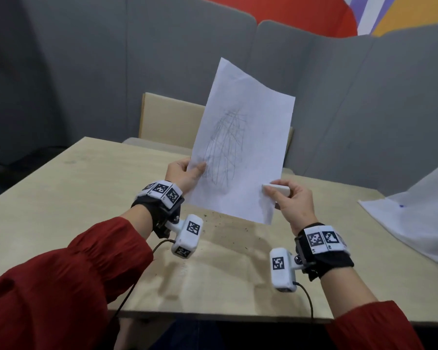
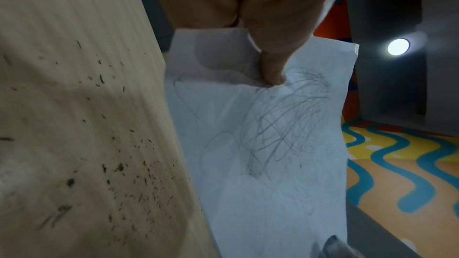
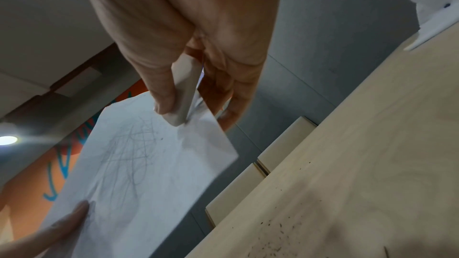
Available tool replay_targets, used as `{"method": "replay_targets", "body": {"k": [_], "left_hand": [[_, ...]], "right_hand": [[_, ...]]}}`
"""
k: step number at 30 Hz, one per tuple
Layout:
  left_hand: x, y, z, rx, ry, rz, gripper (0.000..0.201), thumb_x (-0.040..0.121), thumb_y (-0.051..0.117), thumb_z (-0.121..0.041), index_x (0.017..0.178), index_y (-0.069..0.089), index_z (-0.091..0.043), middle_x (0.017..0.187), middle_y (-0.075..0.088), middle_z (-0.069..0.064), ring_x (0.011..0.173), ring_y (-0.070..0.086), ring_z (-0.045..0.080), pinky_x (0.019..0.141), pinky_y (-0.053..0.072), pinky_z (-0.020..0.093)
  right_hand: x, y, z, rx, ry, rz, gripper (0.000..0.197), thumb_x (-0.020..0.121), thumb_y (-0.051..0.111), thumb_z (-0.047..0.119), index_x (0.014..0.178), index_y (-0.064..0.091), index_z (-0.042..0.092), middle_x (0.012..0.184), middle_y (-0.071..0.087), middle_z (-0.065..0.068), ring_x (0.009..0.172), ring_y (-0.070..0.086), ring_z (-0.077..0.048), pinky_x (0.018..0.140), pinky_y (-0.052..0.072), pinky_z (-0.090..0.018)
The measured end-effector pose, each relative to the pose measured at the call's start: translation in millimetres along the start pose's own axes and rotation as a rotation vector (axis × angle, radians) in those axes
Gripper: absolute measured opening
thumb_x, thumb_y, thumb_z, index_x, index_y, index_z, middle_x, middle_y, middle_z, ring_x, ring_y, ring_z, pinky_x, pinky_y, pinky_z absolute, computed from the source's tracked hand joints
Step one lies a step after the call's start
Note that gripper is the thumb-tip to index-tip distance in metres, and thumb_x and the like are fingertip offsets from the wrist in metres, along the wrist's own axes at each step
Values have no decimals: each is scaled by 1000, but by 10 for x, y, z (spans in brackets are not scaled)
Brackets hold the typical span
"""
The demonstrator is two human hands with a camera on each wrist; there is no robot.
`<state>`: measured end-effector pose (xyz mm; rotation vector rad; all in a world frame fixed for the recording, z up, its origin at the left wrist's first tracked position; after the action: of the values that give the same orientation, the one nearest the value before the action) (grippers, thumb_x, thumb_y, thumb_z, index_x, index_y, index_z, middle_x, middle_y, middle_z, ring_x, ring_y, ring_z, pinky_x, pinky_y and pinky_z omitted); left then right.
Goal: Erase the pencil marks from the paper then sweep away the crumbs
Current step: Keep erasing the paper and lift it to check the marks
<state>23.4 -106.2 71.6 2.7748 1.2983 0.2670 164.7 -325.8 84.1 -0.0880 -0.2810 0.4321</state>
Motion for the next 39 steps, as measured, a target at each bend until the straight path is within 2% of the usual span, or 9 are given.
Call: {"method": "replay_targets", "body": {"k": [7,12,16,20,24,27,30,35,39], "left_hand": [[-122,-234,64,22,28,-39,25,82,75,-9,105,70,-1,86,70,1,69,68,10,67,59,27],[-128,-383,20,198,86,-69,22,93,63,-11,112,67,-2,96,65,4,67,58,5,51,47,9],[-86,-460,3,371,121,-80,12,95,61,-20,90,70,-15,87,68,3,73,59,15,63,46,23],[-121,-376,18,698,172,68,32,95,59,-27,64,58,-21,67,60,-1,71,52,21,70,42,31],[-224,-152,120,938,121,257,31,97,57,-27,69,56,-13,65,53,3,65,48,22,62,35,28],[-267,-32,210,1007,107,335,19,96,58,-20,77,59,-15,70,55,2,73,52,24,64,33,26],[-273,22,324,1058,102,398,16,94,60,-20,105,70,-12,96,67,8,95,61,28,73,38,25],[-264,54,457,1035,124,431,42,87,67,-6,128,60,-9,120,66,6,102,64,24,96,45,28],[-309,38,487,1065,131,475,48,85,72,-11,130,58,-10,123,64,4,104,63,20,91,47,28]], "right_hand": [[-140,27,85,16,-47,31,13,77,78,8,80,68,16,82,68,-7,75,64,-17,68,59,-33],[-191,-35,54,-80,-123,-62,13,87,69,17,84,59,25,84,64,0,67,57,-5,59,51,-22],[-196,-84,92,-164,-188,-92,17,87,69,22,82,54,28,81,63,-2,55,53,-3,56,43,-19],[-242,-20,45,-336,-109,41,7,86,65,28,85,58,26,88,71,1,71,62,-13,70,50,-31],[-452,105,-102,-218,69,197,9,93,59,17,98,66,14,86,72,0,51,45,-5,50,37,-17],[-579,116,-231,-265,117,243,13,89,67,20,101,71,15,86,70,8,64,55,1,57,40,-11],[-651,134,-337,-320,117,303,16,83,74,15,98,72,10,86,70,3,68,61,4,55,41,-6],[-728,213,-573,-336,287,431,13,86,70,10,95,63,5,91,67,-14,64,64,-20,66,56,-27],[-763,288,-754,-561,345,506,8,94,56,16,90,50,12,86,69,-11,57,59,-24,50,52,-28]]}}
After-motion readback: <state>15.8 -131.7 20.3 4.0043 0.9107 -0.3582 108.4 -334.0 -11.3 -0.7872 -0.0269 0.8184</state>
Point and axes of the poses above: each hand's wrist, its own x-axis towards the middle knuckle, its own y-axis out of the palm, z = x × y, the point moved 4 cm from there along x, towards the middle knuckle
